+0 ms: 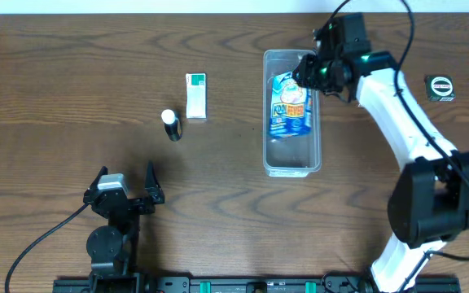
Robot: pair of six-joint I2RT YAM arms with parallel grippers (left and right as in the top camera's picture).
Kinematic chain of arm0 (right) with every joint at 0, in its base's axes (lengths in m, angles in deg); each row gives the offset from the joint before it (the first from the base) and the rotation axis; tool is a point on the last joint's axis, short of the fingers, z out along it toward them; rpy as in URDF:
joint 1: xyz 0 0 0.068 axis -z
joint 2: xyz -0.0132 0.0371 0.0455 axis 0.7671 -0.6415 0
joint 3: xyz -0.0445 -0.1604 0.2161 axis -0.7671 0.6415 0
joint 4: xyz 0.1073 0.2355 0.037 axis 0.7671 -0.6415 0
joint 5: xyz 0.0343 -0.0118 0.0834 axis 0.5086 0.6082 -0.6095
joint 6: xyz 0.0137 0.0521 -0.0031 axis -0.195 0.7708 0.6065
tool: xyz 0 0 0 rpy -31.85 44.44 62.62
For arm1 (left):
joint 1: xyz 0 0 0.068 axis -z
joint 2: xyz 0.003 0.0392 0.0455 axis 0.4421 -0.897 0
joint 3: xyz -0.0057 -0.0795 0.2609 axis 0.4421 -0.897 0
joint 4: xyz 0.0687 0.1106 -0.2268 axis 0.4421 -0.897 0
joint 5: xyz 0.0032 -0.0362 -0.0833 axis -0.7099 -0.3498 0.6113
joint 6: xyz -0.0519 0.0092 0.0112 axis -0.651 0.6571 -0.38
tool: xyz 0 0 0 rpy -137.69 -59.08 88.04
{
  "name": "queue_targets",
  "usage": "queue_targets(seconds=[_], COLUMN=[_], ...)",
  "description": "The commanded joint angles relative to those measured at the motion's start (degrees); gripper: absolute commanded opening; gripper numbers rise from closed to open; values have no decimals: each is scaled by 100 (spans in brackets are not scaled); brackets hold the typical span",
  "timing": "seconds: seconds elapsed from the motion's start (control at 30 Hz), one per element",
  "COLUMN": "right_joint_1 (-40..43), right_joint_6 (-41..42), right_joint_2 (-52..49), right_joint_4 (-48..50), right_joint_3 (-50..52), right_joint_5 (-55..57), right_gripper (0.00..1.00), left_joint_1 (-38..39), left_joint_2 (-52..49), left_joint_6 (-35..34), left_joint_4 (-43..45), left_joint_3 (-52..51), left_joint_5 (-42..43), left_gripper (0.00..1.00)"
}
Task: Pack container
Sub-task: 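Lower the blue box into the container and open the right gripper, then move the right gripper to the red-white box and grasp it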
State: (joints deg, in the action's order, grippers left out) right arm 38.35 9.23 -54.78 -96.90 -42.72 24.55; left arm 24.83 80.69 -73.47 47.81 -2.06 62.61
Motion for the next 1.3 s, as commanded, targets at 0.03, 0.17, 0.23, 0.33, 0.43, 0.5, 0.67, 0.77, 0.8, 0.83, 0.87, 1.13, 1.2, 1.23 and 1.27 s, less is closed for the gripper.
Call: queue_targets(seconds=[0.03,0.17,0.23,0.33,0.43,0.5,0.67,0.77,0.8,0.83,0.87,1.13,1.2,1.23,1.27], right_joint_1=[-4,-24,-33,-24,85,247,940,1405,1554,1663,1770,1956,1956,1956,1956], right_joint_6=[-435,-538,-619,-688,-686,-688,-1139,-1213,-1257,-1290,-1307,-1635,-1633,-1631,-1631], right_joint_2=[293,289,289,291,334,369,378,358,328,317,289,-175,-363,-452,-555], right_joint_4=[-210,-487,-560,-597,-553,-551,-638,-833,-901,-940,-960,-820,-719,-680,-629], right_joint_3=[-177,-162,-162,-162,-210,-317,-619,-610,-597,-577,-540,-378,-378,-378,-378], right_joint_5=[278,802,1016,1156,1366,1364,1493,1534,1534,1532,1534,1576,1576,1576,1576], right_gripper=[36,37,38,40,43,45,56,57,58,59,59,61,60,61,61], left_joint_1=[-28,-28,-28,-28,-28,-28,-28,-28,-28,-28,-28,-28,-28,-28,-28], left_joint_2=[31,31,31,31,31,31,31,31,31,31,31,31,31,31,31], left_joint_6=[72,72,72,72,72,72,72,72,72,72,72,72,70,72,70], left_joint_4=[-197,-197,-197,-197,-197,-197,-197,-197,-197,-197,-197,-197,-197,-197,-197], left_joint_3=[-116,-116,-116,-116,-116,-116,-116,-116,-116,-116,-116,-116,-116,-116,-116], left_joint_5=[-68,-68,-68,-68,-68,-68,-68,-68,-68,-68,-68,-68,-68,-68,-68], left_gripper=[98,98,98,98,98,98,98,98,98,98,98,98,98,98,98])
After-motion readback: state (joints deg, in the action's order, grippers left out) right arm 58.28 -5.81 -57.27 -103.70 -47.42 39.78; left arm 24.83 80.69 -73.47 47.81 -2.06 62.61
